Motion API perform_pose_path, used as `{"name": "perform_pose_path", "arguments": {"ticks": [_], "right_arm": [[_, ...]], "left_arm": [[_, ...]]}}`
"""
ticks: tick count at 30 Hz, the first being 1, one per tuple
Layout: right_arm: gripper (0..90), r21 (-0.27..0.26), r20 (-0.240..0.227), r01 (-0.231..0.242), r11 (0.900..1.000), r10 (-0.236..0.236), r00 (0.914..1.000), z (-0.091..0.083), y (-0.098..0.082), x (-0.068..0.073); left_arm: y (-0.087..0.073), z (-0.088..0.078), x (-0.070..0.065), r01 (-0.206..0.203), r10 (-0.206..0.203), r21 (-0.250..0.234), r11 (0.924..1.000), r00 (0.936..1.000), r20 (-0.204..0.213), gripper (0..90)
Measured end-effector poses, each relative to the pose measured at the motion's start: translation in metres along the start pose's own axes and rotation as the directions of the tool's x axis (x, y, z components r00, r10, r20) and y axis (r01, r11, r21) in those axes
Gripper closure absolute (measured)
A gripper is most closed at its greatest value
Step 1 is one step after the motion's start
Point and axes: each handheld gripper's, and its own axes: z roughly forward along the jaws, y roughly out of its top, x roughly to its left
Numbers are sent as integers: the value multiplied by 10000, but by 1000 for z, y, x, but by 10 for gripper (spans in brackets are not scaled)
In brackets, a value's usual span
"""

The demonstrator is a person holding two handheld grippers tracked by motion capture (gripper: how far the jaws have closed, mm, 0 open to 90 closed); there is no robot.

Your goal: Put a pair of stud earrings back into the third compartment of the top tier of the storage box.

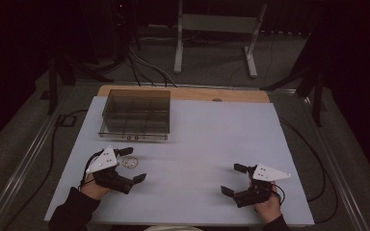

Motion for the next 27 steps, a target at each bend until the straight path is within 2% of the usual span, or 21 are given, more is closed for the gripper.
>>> {"name": "perform_pose_path", "arguments": {"ticks": [2,3,4,5,6,10,14,15,16,17,19,21,25,27], "right_arm": [[0,-14,-6,-34,10000,34,10000,0,0,0],[0,-22,-15,-39,10000,39,10000,0,0,0],[0,9,-16,-29,10000,29,10000,0,0,0],[0,21,-11,-4,10000,5,10000,0,0,0],[0,22,-27,12,10000,-12,10000,0,0,0],[0,42,-27,-9,10000,9,10000,1,0,0],[0,53,-11,-7,10000,7,10000,1,0,0],[0,58,3,13,10000,-13,10000,0,0,0],[0,55,11,2,10000,-2,10000,0,0,0],[0,49,10,1,10000,-1,10000,0,0,0],[0,40,21,4,10000,-4,10000,0,0,0],[0,59,15,-18,10000,18,10000,0,0,0],[0,92,12,-12,10000,12,10000,0,0,0],[0,96,28,-5,10000,5,10000,0,0,0]], "left_arm": [[0,-1,5,200,-200,-7,9998,9986,-486,5],[0,-1,5,200,-200,-7,9998,9986,-486,5],[1,-2,8,352,-347,31,9994,9952,-915,5],[1,-2,8,352,-347,31,9994,9952,-915,5],[0,-3,11,461,-447,78,9989,9911,-1254,5],[-4,-3,18,944,-898,179,9954,9802,-1766,5],[-7,-4,22,1084,-1006,239,9938,9708,-2178,5],[-7,-4,22,1084,-1006,239,9938,9708,-2178,5],[-9,-4,25,1305,-1178,374,9907,9633,-2411,5],[-11,-3,26,1369,-1201,500,9893,9602,-2521,6],[-12,-3,27,1397,-1221,523,9888,9595,-2540,12],[-15,-2,27,1486,-1280,713,9863,9632,-2365,14],[-18,4,27,1867,-1591,1302,9738,9673,-1974,14],[-19,5,27,1848,-1561,1421,9724,9689,-1920,14]]}}
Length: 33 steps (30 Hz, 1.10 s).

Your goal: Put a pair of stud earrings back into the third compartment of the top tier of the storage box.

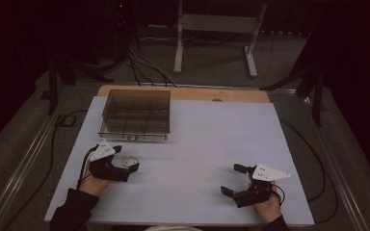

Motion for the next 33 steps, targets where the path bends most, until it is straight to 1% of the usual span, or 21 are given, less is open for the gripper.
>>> {"name": "perform_pose_path", "arguments": {"ticks": [1,3,5,6,7,8,10,11,12,13,15,16,17,18,20,23,24,27,31,32,33], "right_arm": [[0,-2,-7,-11,10000,11,10000,0,0,0],[0,0,-2,-19,10000,19,10000,0,0,0],[0,-11,-15,-40,10000,40,10000,0,0,0],[0,-3,-15,-38,10000,38,10000,0,0,0],[0,3,-17,-39,10000,39,10000,0,0,0],[0,9,-21,-48,10000,48,10000,0,0,0],[0,20,-15,-40,10000,40,10000,0,0,0],[0,26,-17,-32,10000,32,10000,0,0,0],[0,31,-18,-39,10000,39,10000,0,0,0],[0,17,-34,-56,10000,56,10000,0,0,0],[0,17,-48,-47,10000,47,10000,0,0,0],[0,19,-54,-36,10000,36,10000,0,0,0],[0,35,-64,-31,10000,32,10000,0,0,1],[0,46,-59,-30,10000,30,10000,0,0,1],[0,39,-55,-39,10000,39,10000,0,0,1],[0,51,-45,-65,10000,65,10000,0,0,0],[0,55,-40,-62,10000,62,10000,0,0,0],[0,69,-50,-72,9999,73,10000,1,0,1],[0,81,-49,-72,9999,73,10000,1,0,0],[0,74,-59,-88,9999,89,9999,1,0,0],[0,69,-67,-86,9999,86,9999,1,0,0]], "left_arm": [[-2,2,-2,-126,126,34,9999,9998,166,14],[-3,4,-4,-471,467,232,9986,9987,194,19],[-3,6,-7,-556,550,352,9978,9983,177,76],[-3,6,-7,-556,550,352,9978,9983,177,76],[-3,6,-9,-748,725,399,9964,9958,553,77],[-3,6,-9,-748,725,399,9964,9958,553,84],[-4,8,-13,-1062,1018,670,9921,9926,663,128],[-5,10,-14,-1131,1077,869,9898,9921,642,155],[-5,10,-14,-1131,1077,869,9898,9921,642,165],[-7,13,-16,-1376,1307,1385,9808,9897,576,179],[-9,17,-18,-1584,1471,1757,9716,9862,756,244],[-10,18,-19,-1746,1635,1952,9651,9839,716,254],[-11,20,-20,-1864,1758,2020,9615,9820,692,306],[-11,20,-20,-1864,1758,2020,9615,9820,692,340],[-13,23,-21,-2028,1937,2128,9558,9790,629,412],[-13,25,-21,-2146,2078,2197,9517,9767,538,512],[-13,25,-21,-2146,2078,2197,9517,9767,538,534],[-13,28,-18,-2137,2172,2175,9524,9761,83,604],[-14,29,-14,-2070,2128,2297,9510,9771,-3,682],[-15,30,-13,-2083,2163,2409,9479,9763,-73,694],[-15,30,-13,-2050,2149,2434,9480,9765,-144,714]]}}
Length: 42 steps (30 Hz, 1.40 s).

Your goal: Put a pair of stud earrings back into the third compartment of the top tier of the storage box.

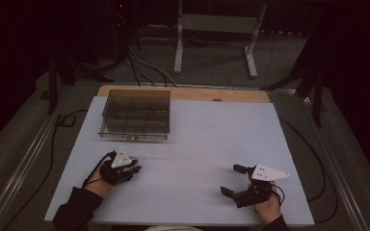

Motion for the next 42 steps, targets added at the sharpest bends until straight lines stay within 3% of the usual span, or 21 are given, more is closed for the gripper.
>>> {"name": "perform_pose_path", "arguments": {"ticks": [2,11,17,22,30,42], "right_arm": [[0,-12,-30,-36,10000,36,10000,0,0,0],[0,6,17,-16,10000,16,10000,0,0,0],[0,-4,25,0,10000,0,10000,-1,0,0],[0,21,42,4,10000,-5,10000,0,0,0],[0,31,28,-5,10000,5,10000,0,0,0],[0,-48,32,-114,9999,114,9999,-1,0,-1]], "left_arm": [[-1,1,2,210,-210,21,9998,9998,62,737],[-1,3,6,370,-369,-21,9993,9983,447,831],[-4,4,13,1111,-1090,-202,9936,9904,846,866],[-1,4,12,977,-972,-32,9952,9926,729,877],[1,-4,11,1094,-1061,-557,9924,9926,586,877],[7,-18,11,1151,-1088,-831,9899,9911,768,877]]}}
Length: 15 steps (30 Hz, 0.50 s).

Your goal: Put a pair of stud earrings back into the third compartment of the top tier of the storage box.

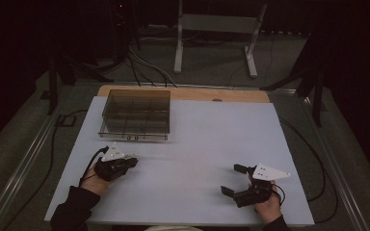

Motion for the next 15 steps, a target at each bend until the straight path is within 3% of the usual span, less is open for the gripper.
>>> {"name": "perform_pose_path", "arguments": {"ticks": [15], "right_arm": [[0,-20,31,-13,10000,13,10000,0,0,-1]], "left_arm": [[15,-11,-9,-263,269,-340,9991,9995,156,877]]}}
